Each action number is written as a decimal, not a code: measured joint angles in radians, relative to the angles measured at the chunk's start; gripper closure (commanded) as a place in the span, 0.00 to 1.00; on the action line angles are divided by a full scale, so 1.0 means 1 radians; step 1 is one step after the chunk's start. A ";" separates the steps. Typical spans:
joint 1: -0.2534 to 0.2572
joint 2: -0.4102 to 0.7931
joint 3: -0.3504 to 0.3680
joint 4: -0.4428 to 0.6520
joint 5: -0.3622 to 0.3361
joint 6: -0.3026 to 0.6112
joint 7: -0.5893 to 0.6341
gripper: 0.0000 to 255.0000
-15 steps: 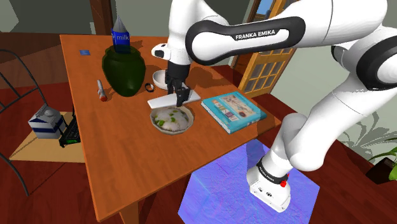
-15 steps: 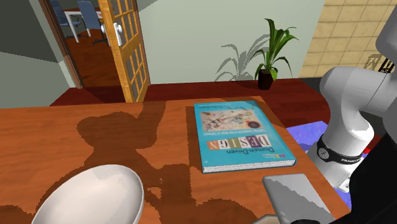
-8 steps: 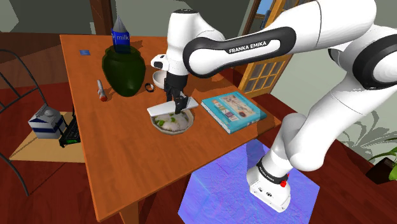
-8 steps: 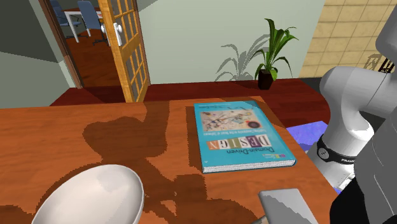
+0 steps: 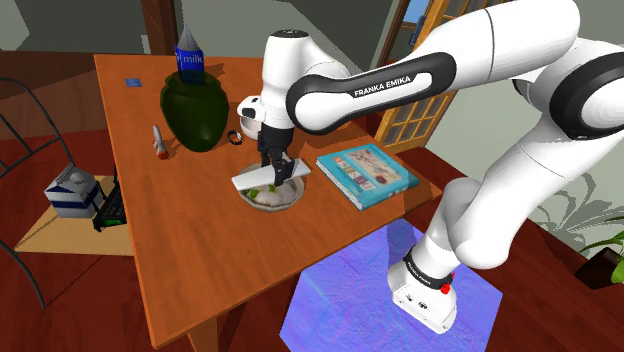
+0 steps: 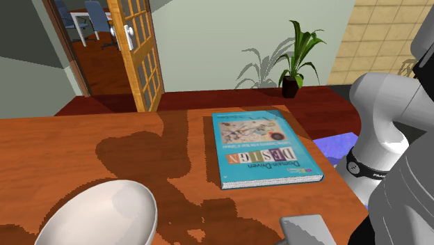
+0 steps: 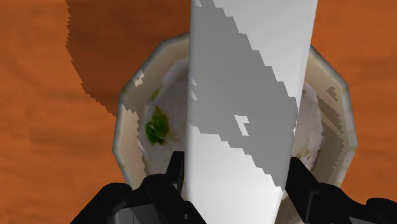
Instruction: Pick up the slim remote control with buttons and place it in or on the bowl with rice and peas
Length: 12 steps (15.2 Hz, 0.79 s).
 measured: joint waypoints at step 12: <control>0.000 -0.018 -0.001 0.046 0.001 -0.062 -0.002 0.00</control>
